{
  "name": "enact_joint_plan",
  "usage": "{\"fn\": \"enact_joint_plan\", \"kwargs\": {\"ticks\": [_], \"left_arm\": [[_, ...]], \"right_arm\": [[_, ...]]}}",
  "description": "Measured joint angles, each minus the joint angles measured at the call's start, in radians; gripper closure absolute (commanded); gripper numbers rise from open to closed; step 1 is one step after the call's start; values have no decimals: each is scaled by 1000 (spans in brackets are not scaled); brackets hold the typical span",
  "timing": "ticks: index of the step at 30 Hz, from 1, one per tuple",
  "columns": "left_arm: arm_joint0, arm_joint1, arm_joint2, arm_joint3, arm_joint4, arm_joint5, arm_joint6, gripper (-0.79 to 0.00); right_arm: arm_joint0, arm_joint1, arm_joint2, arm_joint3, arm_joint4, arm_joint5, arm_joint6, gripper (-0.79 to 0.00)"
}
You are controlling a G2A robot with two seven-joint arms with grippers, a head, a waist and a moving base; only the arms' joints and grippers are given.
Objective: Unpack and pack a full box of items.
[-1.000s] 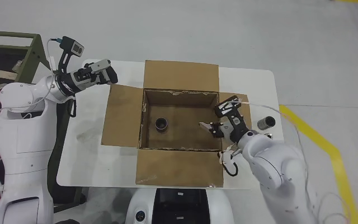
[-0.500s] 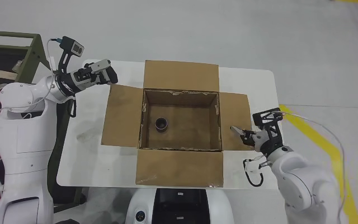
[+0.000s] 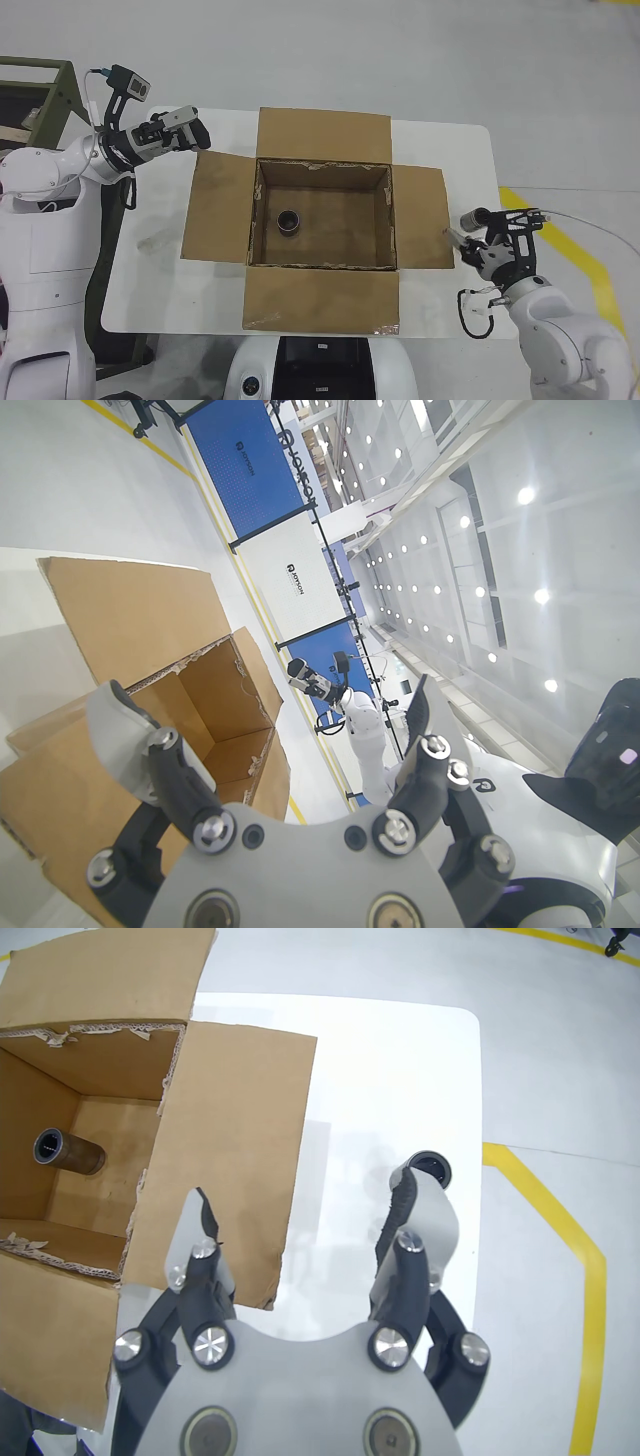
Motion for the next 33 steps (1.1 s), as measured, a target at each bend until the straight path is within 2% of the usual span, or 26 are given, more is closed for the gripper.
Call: {"fn": "enact_joint_plan", "kwargs": {"ticks": [15,16,23,33], "left_arm": [[0,0,0,0,0,0,0,-785],[0,0,0,0,0,0,0,-785],[0,0,0,0,0,0,0,-785],[0,0,0,0,0,0,0,-785]], "right_arm": [[0,0,0,0,-1,-1,1,-622],[0,0,0,0,-1,-1,1,-785],[13,3,-10,16,13,-21,18,-785],[18,12,48,80,55,-23,60,-785]]}}
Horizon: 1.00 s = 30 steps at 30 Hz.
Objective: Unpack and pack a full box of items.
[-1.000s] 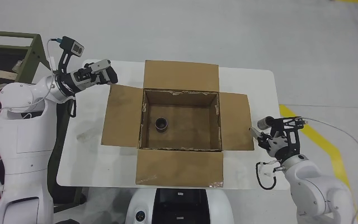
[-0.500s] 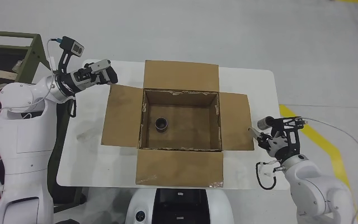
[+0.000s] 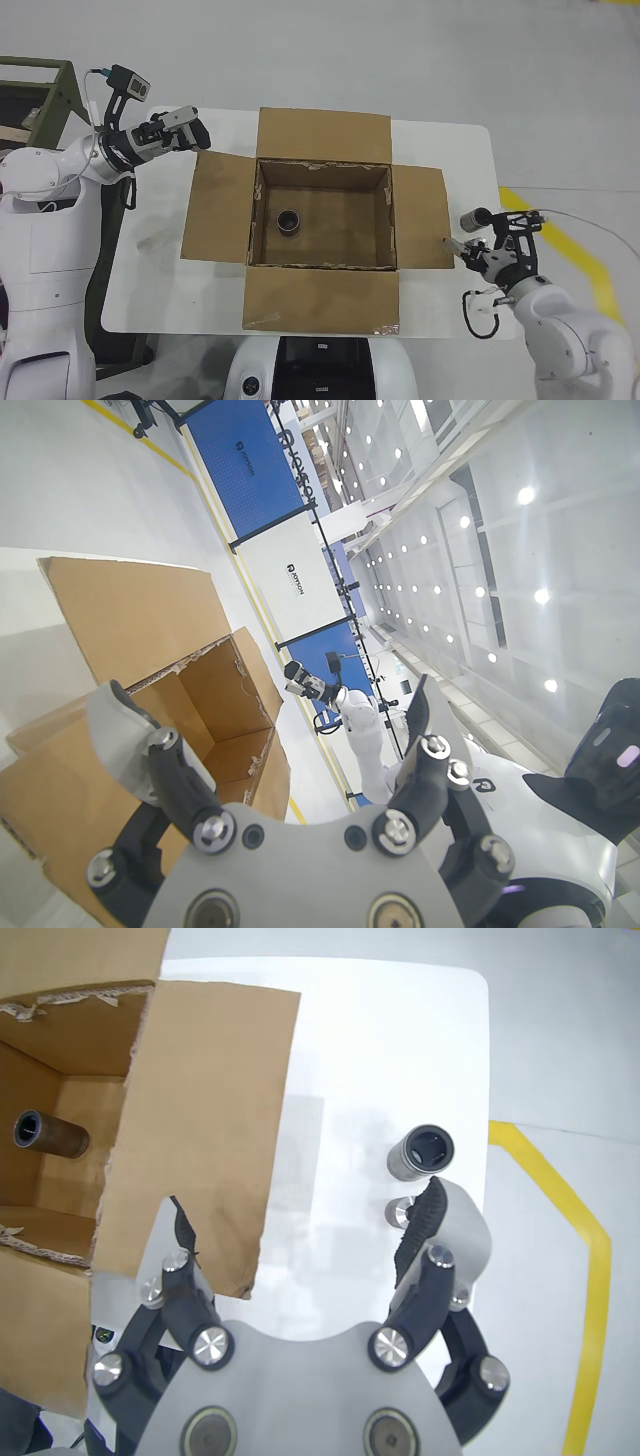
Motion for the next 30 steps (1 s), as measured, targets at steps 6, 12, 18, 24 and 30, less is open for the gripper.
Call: {"fn": "enact_joint_plan", "kwargs": {"ticks": [6,12,18,24,30], "left_arm": [[0,0,0,0,0,0,0,-785],[0,0,0,0,0,0,0,-785],[0,0,0,0,0,0,0,-785],[0,0,0,0,0,0,0,-785],[0,0,0,0,0,0,0,-785]], "right_arm": [[24,7,42,80,17,-16,16,-785],[46,15,89,157,47,-39,30,-748],[95,23,82,236,61,-75,58,-745],[134,29,65,312,46,-71,75,-699],[147,32,45,362,44,-70,72,-683]]}}
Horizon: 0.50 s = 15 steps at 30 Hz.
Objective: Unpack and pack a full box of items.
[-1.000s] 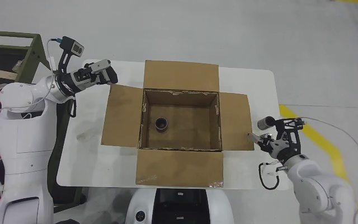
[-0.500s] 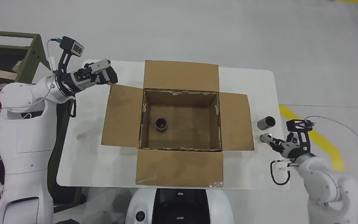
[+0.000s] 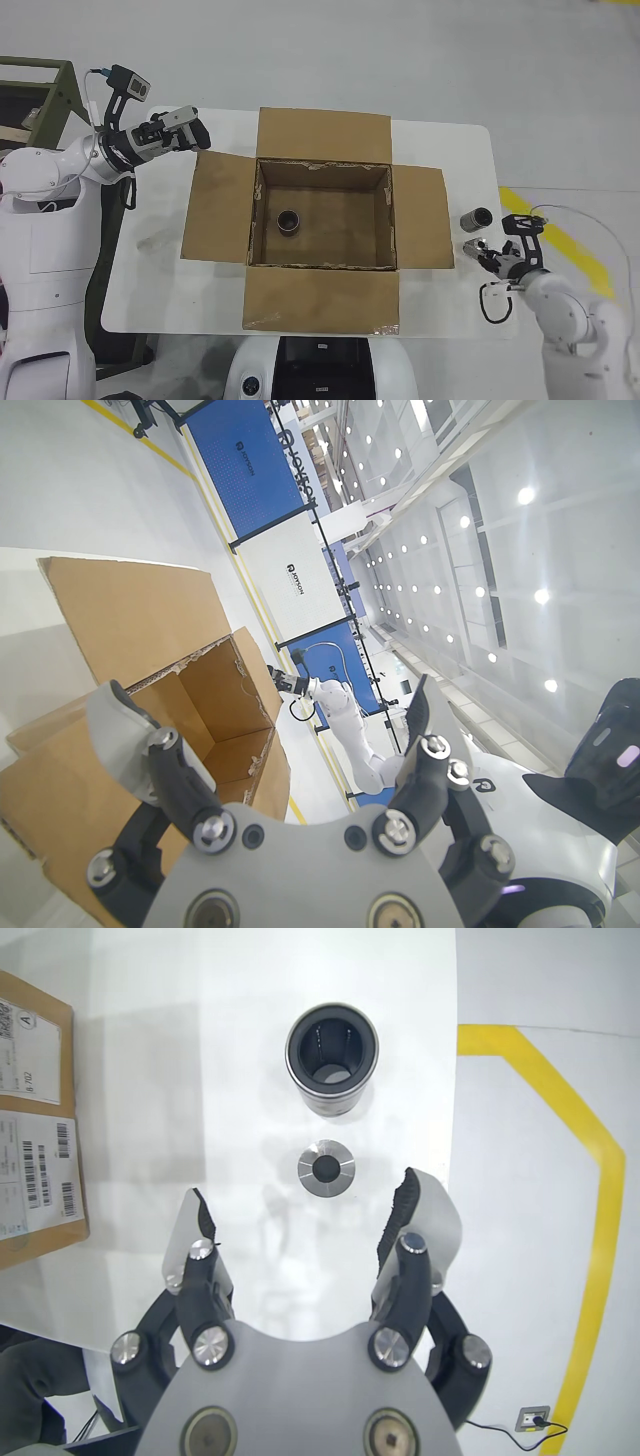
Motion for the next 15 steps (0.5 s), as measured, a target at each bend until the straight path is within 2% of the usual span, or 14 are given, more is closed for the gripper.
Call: {"fn": "enact_joint_plan", "kwargs": {"ticks": [10,15], "left_arm": [[0,0,0,0,0,0,0,-785],[0,0,0,0,0,0,0,-785]], "right_arm": [[58,6,-29,118,13,6,-23,-634],[89,9,-43,158,10,13,-28,-579]]}}
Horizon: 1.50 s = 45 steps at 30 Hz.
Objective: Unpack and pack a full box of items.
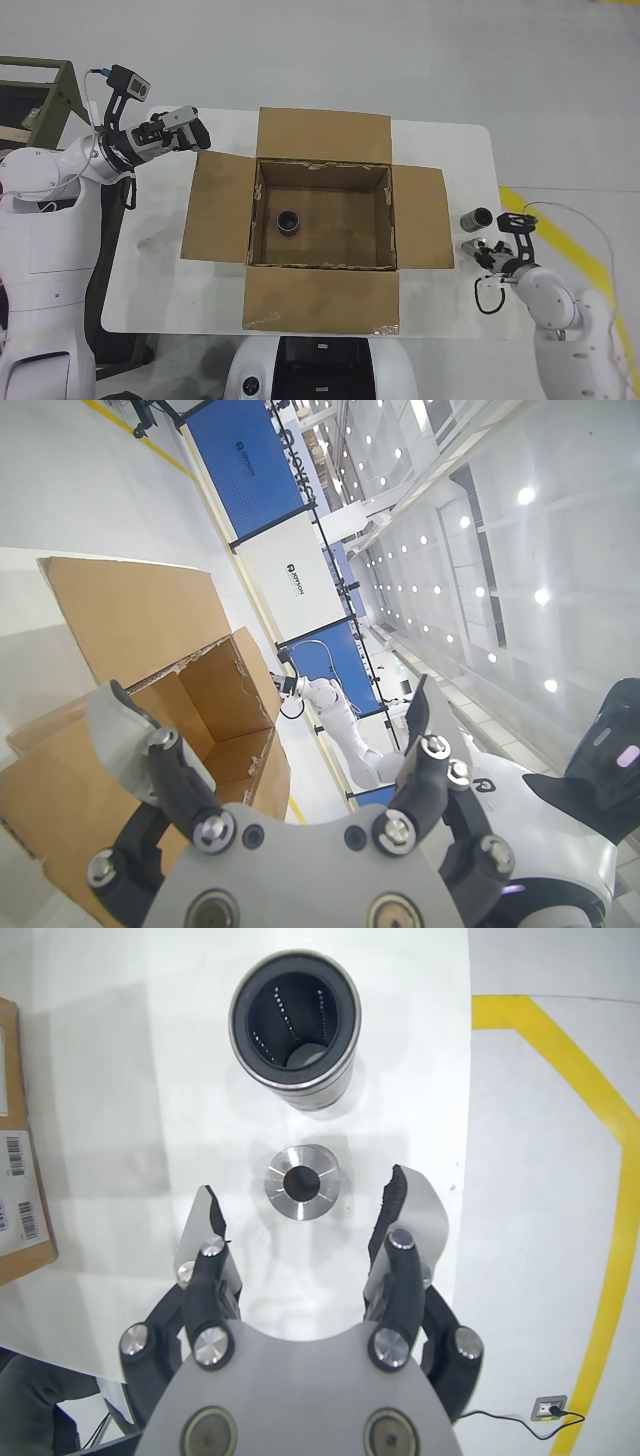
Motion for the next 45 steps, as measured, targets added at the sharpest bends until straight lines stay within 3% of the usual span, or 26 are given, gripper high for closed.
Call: {"fn": "enact_joint_plan", "kwargs": {"ticks": [8,10,15,16,19,32,45], "left_arm": [[0,0,0,0,0,0,0,-785],[0,0,0,0,0,0,0,-785],[0,0,0,0,0,0,0,-785],[0,0,0,0,0,0,0,-785],[0,0,0,0,0,0,0,-785],[0,0,0,0,0,0,0,-785],[0,0,0,0,0,0,0,-785]], "right_arm": [[33,5,-28,38,-11,7,1,-502],[39,6,-33,45,-18,14,-1,-382],[47,8,-51,53,-39,24,-5,-262],[48,9,-52,54,-41,24,-6,-169],[46,10,-54,52,-44,26,-10,-6],[-9,21,-36,-48,-64,16,-5,0],[-143,25,27,-344,-67,94,-28,0]]}}
